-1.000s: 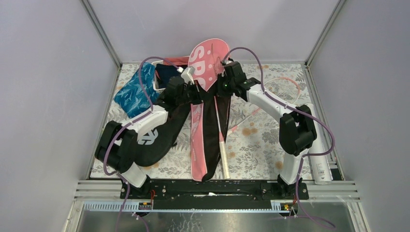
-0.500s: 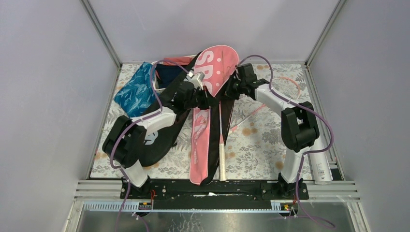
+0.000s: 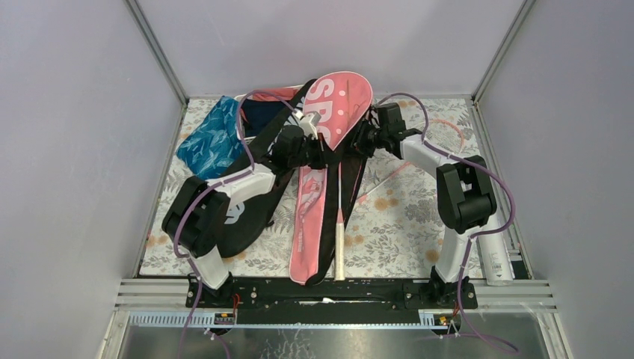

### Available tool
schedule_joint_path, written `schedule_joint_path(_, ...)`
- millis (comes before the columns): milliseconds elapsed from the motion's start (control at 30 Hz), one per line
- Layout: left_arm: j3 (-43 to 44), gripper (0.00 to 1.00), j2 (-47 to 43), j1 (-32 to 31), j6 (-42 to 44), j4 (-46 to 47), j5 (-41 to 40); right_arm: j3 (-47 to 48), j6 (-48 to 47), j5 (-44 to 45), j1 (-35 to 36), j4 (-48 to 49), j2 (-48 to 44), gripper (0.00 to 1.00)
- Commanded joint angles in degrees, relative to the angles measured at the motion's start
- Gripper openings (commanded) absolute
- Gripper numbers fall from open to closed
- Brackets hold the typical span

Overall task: Pack up the badminton gear
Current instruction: Place the racket in the racket bag.

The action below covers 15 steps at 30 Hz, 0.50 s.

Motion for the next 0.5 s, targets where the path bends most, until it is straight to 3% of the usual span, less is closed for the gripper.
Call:
schedule_joint_path(0, 2.6, 0.00, 2.7, -1.5, 0.3, -3.5, 1.2, 3.8, -6.8, 0.5, -0.3, -1.7, -1.4, 0.47)
schedule_joint_path(167, 5.6, 0.00, 4.6, -1.5, 1.4, -5.6, -0.5, 3.9, -16.4, 1.5, -0.3, -8.7, -2.6, 0.54)
schedule_joint_path(467, 10.5, 0.00, 6.7, -0.1, 1.9, -8.0, -1.1, -12.0, -28.5, -2.4, -0.3, -6.2, -14.2, 0.62)
